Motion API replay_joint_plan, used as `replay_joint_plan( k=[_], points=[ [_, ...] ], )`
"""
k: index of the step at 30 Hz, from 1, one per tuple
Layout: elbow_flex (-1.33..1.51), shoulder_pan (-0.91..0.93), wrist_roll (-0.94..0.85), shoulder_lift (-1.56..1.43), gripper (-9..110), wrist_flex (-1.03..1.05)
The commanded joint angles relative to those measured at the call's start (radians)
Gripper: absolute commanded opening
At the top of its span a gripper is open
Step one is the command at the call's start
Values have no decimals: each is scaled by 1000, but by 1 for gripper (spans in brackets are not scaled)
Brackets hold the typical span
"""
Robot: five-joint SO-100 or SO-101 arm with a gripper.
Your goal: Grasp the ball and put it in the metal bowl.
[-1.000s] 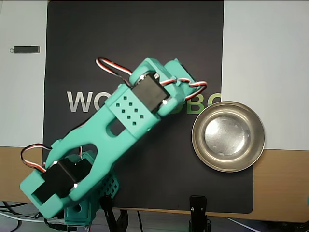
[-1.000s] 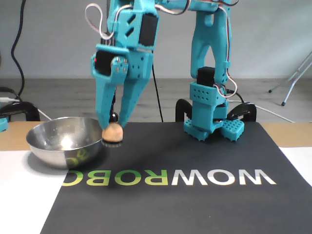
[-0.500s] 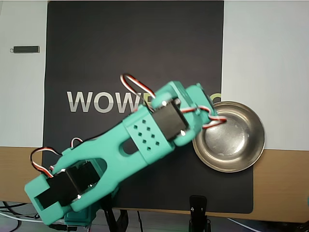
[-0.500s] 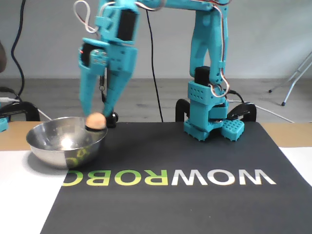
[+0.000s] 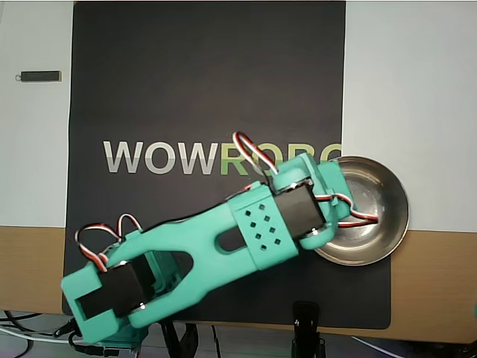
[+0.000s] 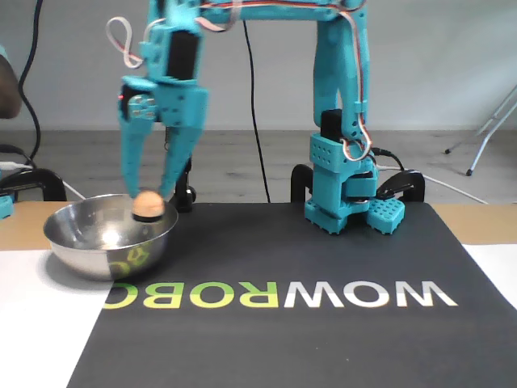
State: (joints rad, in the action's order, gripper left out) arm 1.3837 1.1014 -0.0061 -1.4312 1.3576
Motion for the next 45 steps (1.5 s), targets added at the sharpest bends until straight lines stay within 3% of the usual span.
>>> replay_joint_plan(
  k=[1,45],
  points=[
    [-63,18,-3,14,25,-8],
    [-184,69,-3,156,25,-8]
  ],
)
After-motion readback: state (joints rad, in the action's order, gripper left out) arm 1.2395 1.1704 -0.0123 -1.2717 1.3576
